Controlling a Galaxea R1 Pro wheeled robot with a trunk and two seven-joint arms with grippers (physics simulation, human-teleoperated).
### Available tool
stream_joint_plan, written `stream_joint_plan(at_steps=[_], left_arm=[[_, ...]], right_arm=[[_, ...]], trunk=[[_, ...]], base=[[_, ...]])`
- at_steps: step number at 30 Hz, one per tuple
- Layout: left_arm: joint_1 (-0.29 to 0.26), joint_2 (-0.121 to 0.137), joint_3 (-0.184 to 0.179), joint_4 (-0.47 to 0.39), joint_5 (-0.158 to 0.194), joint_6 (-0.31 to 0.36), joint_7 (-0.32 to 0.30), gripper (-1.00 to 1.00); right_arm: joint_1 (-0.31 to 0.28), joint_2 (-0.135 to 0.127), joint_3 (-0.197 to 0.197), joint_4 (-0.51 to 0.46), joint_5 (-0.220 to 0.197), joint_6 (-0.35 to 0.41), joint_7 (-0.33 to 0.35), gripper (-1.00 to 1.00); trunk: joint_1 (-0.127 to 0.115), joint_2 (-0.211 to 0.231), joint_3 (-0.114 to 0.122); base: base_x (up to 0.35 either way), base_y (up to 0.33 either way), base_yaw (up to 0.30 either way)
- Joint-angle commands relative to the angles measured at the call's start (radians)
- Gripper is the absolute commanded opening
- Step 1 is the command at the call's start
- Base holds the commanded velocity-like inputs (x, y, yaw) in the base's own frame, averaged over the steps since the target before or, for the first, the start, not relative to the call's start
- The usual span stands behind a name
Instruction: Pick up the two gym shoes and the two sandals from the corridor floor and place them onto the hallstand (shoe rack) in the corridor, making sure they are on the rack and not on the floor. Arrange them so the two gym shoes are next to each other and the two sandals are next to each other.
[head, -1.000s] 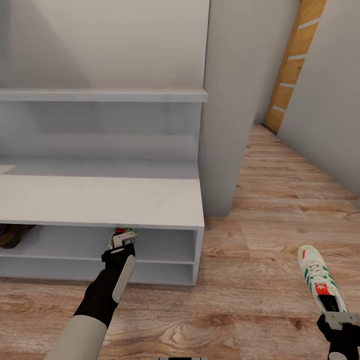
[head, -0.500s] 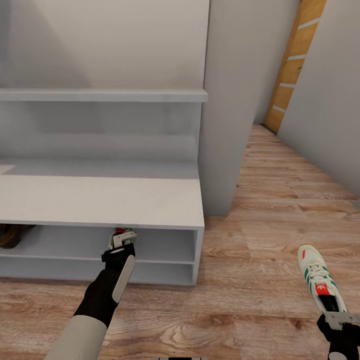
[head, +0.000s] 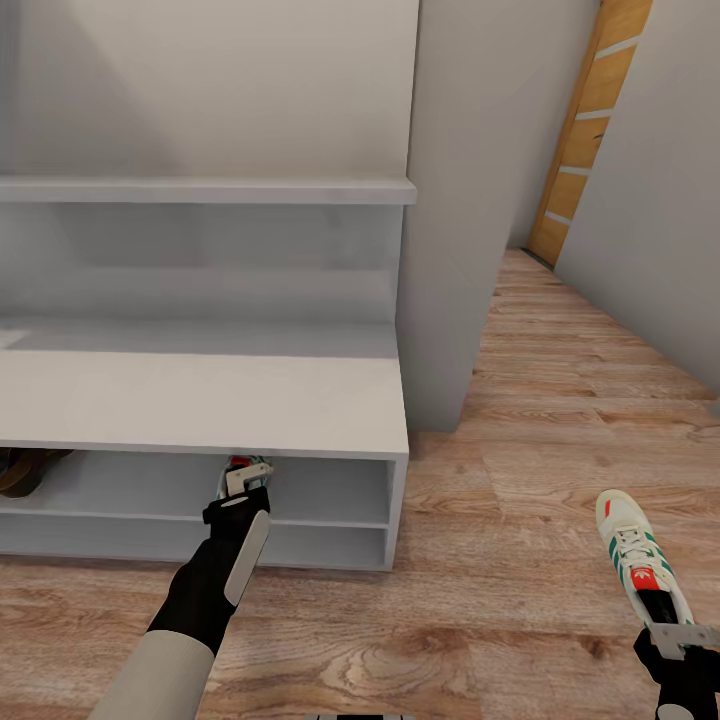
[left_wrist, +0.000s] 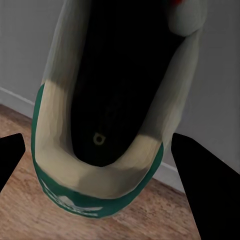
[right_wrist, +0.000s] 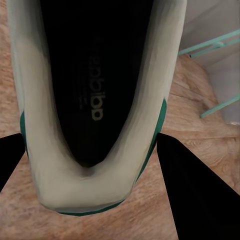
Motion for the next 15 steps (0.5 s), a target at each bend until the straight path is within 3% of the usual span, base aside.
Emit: stream_joint_plan(at_steps=[1, 15], left_arm=[[0.0, 0.0, 0.0, 0.0, 0.0, 0.0, 0.0, -1.0], [0.0, 0.0, 0.002, 0.004, -0.002, 0.0, 0.0, -1.0]], right_arm=[[0.0, 0.0, 0.0, 0.0, -0.001, -0.001, -0.001, -1.0], [0.0, 0.0, 0.001, 0.0, -0.001, -0.001, -0.001, -1.0]], trunk=[[0.0, 0.0, 0.0], [0.0, 0.0, 0.0]], base=[[0.0, 0.0, 0.0], [0.0, 0.0, 0.0]])
